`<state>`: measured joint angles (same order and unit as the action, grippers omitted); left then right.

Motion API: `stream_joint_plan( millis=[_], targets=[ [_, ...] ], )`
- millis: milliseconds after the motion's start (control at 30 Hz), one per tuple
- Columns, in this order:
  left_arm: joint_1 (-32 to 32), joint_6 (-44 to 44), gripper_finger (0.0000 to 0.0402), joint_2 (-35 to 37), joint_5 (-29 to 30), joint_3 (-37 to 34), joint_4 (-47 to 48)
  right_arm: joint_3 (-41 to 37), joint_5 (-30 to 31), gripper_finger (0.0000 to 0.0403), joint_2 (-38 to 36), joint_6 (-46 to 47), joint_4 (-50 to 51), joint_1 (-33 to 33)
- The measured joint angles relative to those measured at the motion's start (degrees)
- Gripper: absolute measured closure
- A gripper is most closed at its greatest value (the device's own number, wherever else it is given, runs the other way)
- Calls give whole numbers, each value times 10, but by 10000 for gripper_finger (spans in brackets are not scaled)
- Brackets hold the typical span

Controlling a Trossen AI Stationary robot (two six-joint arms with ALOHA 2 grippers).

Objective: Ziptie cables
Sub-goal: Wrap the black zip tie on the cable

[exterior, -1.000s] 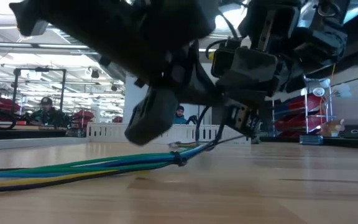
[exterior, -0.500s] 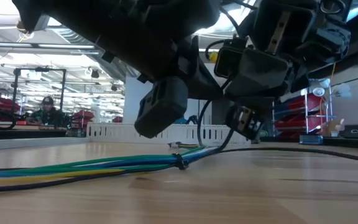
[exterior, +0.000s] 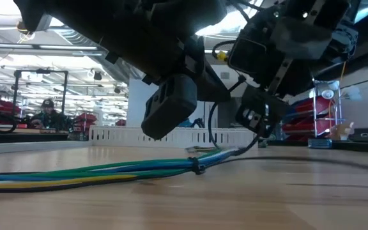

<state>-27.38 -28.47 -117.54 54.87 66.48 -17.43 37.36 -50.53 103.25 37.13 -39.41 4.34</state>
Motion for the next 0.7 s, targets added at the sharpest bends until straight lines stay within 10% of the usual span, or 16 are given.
stream_joint_plan(
  millis=[700],
  targets=[
    [2, 15, 401, 0, 2, 0, -16, -9, 261, 176, -213, -328, 333, -14]
  ],
)
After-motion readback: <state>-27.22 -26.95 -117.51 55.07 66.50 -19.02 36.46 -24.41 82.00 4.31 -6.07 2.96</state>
